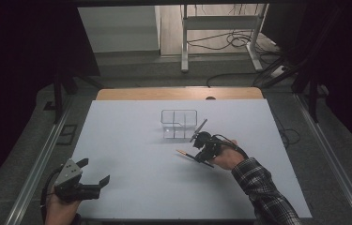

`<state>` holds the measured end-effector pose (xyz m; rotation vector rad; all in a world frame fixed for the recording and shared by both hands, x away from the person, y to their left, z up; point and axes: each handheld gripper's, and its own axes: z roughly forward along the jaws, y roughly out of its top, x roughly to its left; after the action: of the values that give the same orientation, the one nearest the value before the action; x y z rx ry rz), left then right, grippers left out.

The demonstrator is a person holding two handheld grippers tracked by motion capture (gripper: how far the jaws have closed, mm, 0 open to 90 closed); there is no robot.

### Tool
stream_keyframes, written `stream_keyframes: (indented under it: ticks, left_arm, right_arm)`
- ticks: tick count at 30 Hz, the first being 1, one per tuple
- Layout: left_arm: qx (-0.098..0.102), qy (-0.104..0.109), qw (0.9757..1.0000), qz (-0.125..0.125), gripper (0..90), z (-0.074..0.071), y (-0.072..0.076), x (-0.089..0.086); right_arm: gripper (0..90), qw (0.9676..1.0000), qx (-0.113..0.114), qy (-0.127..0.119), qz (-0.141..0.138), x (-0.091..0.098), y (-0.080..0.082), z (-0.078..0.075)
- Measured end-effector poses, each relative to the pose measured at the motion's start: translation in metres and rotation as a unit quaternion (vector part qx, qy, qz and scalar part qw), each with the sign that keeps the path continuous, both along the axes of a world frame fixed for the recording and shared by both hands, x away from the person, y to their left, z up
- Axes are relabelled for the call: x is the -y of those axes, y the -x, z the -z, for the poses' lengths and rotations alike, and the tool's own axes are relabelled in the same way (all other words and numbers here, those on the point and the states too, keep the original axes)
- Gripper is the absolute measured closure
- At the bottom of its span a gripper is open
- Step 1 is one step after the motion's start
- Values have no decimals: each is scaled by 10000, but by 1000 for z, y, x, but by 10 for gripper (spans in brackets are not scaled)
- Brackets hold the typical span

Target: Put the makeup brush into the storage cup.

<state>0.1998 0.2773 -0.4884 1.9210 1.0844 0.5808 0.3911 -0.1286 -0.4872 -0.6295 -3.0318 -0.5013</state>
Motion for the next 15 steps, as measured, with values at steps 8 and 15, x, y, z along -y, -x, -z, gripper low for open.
stream_keyframes:
  ticks: [8,15]
  left_arm:
    - [-107,80,9999,-20,26,0,0,0]
    - [-164,183,9997,-6,32,-1,-1,1]
  right_arm:
    - [837,9998,66,-202,21,5,5,-6]
    - [837,9988,190,-449,86,9,13,-11]
